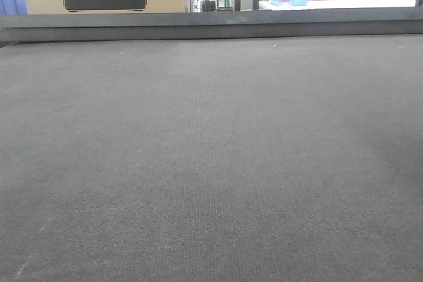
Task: Grab block from conveyor and place in blue bin
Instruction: 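Lift both held bricks up off the conveyor belt, then drive away from the conveyor past the red-framed table holding both bricks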
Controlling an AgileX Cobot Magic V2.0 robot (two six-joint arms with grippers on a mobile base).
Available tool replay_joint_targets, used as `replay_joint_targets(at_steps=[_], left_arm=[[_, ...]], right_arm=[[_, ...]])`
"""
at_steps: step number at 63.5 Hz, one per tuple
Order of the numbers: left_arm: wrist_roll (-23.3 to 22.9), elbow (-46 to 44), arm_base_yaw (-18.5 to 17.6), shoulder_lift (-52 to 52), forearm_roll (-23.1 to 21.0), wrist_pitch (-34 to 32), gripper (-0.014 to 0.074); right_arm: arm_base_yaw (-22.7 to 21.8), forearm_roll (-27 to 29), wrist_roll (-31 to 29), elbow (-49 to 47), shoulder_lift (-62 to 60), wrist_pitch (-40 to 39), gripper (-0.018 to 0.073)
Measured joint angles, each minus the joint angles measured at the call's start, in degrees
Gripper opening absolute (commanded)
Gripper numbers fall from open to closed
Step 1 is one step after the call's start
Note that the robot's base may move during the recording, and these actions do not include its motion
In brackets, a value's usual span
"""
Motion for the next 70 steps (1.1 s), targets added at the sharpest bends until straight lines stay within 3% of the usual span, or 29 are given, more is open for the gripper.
replay_joint_targets(at_steps=[70], left_arm=[[0.00,0.00,0.00,0.00,0.04,-0.12,-0.0111]], right_arm=[[0.00,0.00,-0.17,0.00,0.00,-0.33,-0.0161]])
